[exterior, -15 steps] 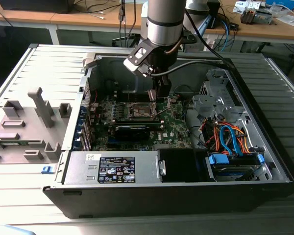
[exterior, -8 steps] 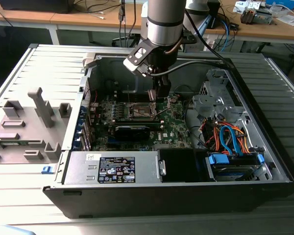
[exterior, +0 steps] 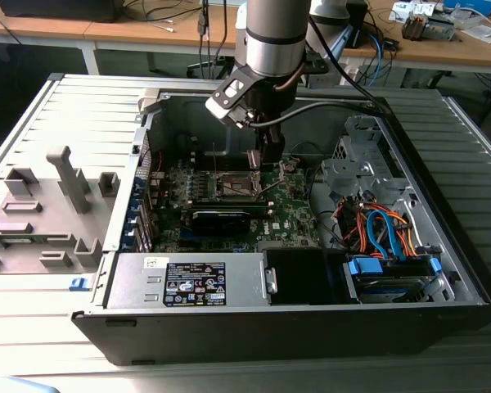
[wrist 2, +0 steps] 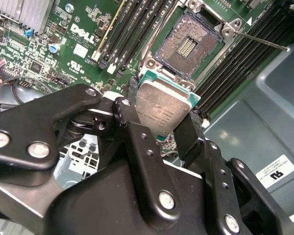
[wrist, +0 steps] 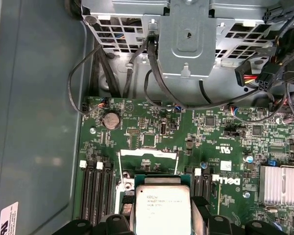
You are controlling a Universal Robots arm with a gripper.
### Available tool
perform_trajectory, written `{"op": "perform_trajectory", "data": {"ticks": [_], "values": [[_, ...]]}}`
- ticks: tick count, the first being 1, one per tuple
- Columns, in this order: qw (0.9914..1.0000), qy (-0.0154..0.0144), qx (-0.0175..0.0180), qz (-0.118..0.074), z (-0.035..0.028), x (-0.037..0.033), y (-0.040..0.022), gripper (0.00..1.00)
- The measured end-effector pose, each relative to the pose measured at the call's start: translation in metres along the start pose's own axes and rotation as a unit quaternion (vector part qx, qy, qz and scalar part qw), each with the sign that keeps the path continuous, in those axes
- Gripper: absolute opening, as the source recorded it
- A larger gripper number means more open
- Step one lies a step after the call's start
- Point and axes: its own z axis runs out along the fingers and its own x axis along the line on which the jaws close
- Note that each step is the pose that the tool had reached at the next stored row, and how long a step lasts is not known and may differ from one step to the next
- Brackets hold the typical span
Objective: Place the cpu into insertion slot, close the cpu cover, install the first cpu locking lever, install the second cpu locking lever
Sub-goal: 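Place the cpu into insertion slot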
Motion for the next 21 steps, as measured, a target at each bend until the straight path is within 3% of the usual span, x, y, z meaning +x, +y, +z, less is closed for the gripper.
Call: {"op": "perform_trajectory", "data": {"ticks": [21], "values": [[0.99971, -0.001, -0.0004, 0.024, 0.0009, 0.0, 0.0, 0.55]]}}
